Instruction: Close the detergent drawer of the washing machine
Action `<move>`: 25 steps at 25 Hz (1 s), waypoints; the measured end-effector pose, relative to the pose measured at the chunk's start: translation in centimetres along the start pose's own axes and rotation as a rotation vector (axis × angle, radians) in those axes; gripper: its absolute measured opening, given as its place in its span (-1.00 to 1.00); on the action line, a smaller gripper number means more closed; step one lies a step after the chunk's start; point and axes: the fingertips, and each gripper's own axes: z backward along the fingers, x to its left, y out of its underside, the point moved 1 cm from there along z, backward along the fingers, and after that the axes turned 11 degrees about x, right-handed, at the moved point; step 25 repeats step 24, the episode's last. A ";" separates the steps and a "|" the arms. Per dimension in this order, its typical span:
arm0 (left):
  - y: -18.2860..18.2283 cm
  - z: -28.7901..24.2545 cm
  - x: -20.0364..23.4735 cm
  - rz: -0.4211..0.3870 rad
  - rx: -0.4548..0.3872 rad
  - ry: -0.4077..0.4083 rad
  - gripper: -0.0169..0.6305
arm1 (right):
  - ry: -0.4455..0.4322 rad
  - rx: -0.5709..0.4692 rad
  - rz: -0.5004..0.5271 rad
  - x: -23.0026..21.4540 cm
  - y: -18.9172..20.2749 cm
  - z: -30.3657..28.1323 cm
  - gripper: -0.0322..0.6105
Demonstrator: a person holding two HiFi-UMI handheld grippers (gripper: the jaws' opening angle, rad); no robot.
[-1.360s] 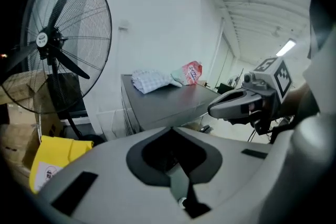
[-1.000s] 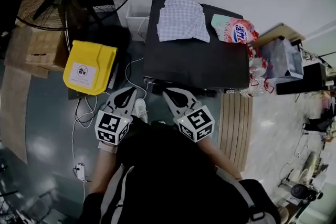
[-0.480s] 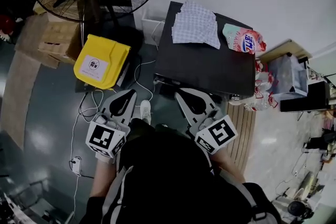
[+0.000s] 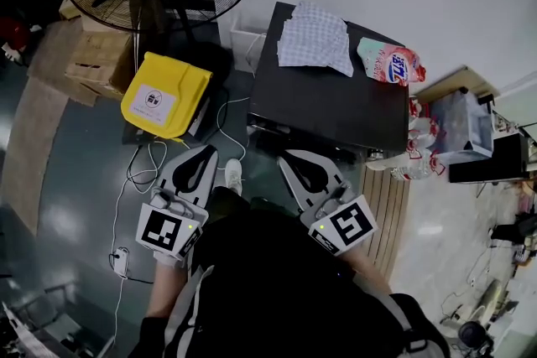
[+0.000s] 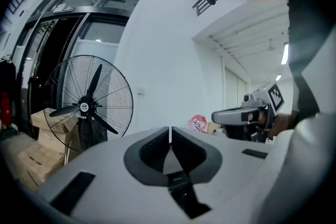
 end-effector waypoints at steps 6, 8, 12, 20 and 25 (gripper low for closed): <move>0.6 0.1 -0.6 0.009 0.010 0.003 -0.91 | 0.001 0.010 -0.017 0.2 0.8 0.3 -0.85; 0.8 0.0 -0.7 0.011 0.019 0.007 -0.91 | 0.000 0.011 -0.023 0.1 0.9 0.5 -0.85; 0.9 -0.1 -1.3 0.021 0.007 0.027 -0.91 | -0.008 0.010 -0.030 0.1 1.2 0.7 -0.85; 1.2 -0.5 -2.1 0.016 0.024 0.043 -0.91 | -0.013 0.012 -0.049 0.1 1.8 1.0 -0.85; 1.6 -0.7 -2.5 0.016 0.035 0.051 -0.91 | -0.016 0.010 -0.063 0.0 2.0 1.2 -0.85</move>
